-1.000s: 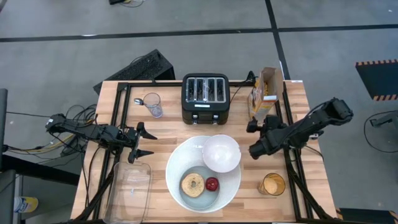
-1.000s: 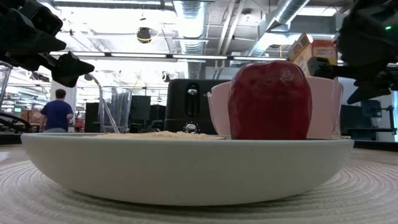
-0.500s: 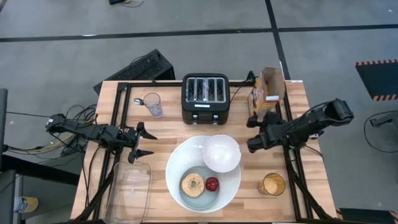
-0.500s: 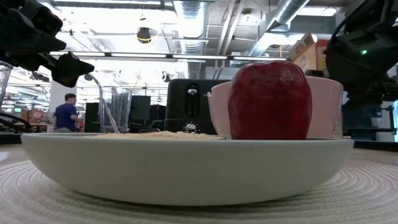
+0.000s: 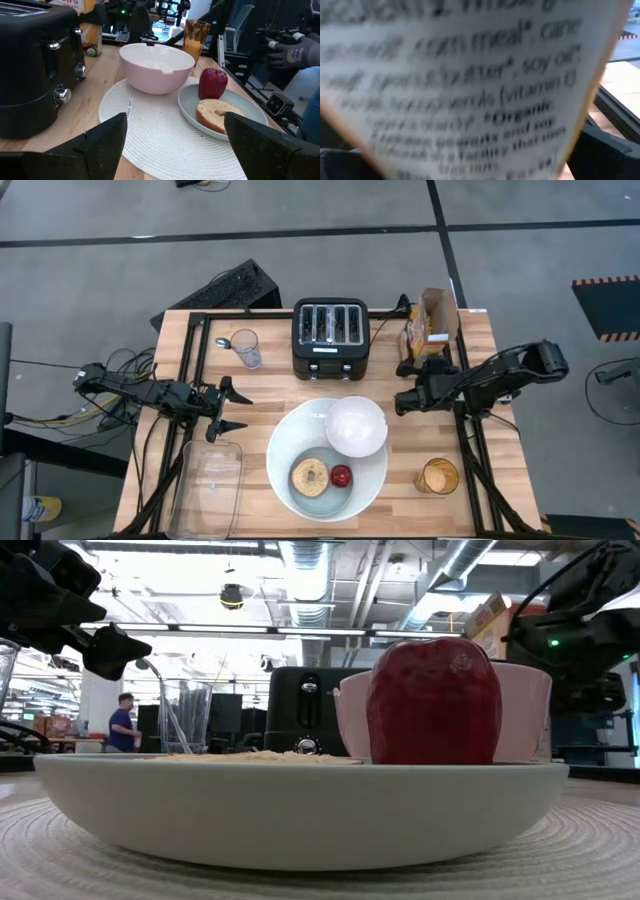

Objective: Arrange a breakfast setting

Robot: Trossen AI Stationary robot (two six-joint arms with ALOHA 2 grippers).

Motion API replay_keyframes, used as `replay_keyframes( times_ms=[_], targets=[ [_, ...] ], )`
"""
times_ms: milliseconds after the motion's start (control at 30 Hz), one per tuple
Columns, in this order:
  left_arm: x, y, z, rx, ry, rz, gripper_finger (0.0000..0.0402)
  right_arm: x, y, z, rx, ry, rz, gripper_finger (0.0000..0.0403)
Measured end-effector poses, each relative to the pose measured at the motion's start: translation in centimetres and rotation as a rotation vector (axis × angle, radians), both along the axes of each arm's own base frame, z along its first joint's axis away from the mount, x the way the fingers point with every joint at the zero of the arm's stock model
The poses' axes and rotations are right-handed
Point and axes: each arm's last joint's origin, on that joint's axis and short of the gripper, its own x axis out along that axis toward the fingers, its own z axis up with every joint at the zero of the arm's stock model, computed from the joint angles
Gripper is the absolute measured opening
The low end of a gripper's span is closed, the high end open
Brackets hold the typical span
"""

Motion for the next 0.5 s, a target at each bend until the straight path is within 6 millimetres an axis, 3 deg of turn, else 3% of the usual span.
replay_keyframes(
  times_ms=[267, 500],
  targets=[
    [0.0, 0.0, 0.0, 0.0, 0.0, 0.0, 0.032, 0.44, -0.65, -0.07, -0.008, -0.013, -0.024, 0.0389],
    [0.0, 0.0, 0.0, 0.0, 0.0, 0.0, 0.032, 0.43, -0.63, -0.15, 0.022, -0.004, -0.025, 0.0324]
  ],
)
